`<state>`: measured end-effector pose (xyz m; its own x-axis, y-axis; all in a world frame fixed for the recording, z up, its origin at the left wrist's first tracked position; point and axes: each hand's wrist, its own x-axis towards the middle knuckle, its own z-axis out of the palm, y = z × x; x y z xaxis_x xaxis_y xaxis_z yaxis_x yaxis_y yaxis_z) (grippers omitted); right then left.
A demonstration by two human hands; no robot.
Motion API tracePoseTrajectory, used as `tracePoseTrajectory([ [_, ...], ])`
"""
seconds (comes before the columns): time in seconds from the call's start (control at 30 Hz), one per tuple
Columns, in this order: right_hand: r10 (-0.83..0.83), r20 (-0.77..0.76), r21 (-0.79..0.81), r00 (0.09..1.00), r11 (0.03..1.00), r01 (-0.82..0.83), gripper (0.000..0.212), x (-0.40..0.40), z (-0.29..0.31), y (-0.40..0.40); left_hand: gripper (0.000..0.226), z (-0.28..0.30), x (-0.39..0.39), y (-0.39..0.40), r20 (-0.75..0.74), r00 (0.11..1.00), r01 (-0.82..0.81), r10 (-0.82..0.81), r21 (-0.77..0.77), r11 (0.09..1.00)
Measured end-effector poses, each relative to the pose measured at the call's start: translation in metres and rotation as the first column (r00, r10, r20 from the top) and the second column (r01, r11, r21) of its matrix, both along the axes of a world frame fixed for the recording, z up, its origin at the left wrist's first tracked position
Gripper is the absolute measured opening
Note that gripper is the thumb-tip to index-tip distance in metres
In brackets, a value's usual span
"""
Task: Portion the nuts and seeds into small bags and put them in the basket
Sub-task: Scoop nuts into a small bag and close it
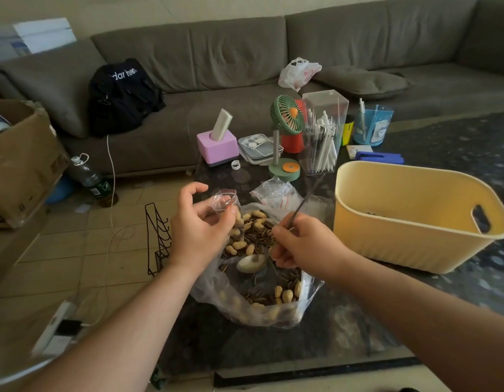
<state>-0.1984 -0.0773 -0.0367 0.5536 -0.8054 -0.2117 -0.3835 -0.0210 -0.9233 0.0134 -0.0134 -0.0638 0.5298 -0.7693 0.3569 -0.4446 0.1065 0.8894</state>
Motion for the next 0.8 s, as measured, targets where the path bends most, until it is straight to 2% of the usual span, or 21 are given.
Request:
tracePoseTrajectory([
  [0.13,-0.061,0.036,0.028,0.997,0.998,0.06,0.016,0.0,-0.009,-0.004,0.061,-0.003,0.008,0.0,-0.01,1.0,0.014,-0.013,0.04,0.999],
  [0.3,-0.085,0.02,-0.069,0.996,0.994,0.086,0.016,0.001,-0.015,-0.005,0.065,-0.003,0.013,0.002,0.02,1.0,-0.019,0.017,0.089,0.996],
  [0.37,-0.074,0.045,-0.042,0.996,0.996,0.076,0.012,0.003,-0.014,-0.006,0.064,-0.001,0.011,0.003,0.053,0.998,-0.034,0.028,0.103,0.994],
  [0.5,0.004,0.0,-0.05,1.0,0.999,-0.004,0.013,0.008,-0.012,-0.002,0.064,-0.002,0.01,0.002,0.126,0.992,-0.049,0.032,0.135,0.99],
  [0.8,-0.077,0.009,-0.104,0.997,0.992,0.077,0.011,0.017,-0.014,-0.001,0.068,-0.006,0.014,-0.001,0.129,0.99,-0.071,0.059,0.091,0.993],
])
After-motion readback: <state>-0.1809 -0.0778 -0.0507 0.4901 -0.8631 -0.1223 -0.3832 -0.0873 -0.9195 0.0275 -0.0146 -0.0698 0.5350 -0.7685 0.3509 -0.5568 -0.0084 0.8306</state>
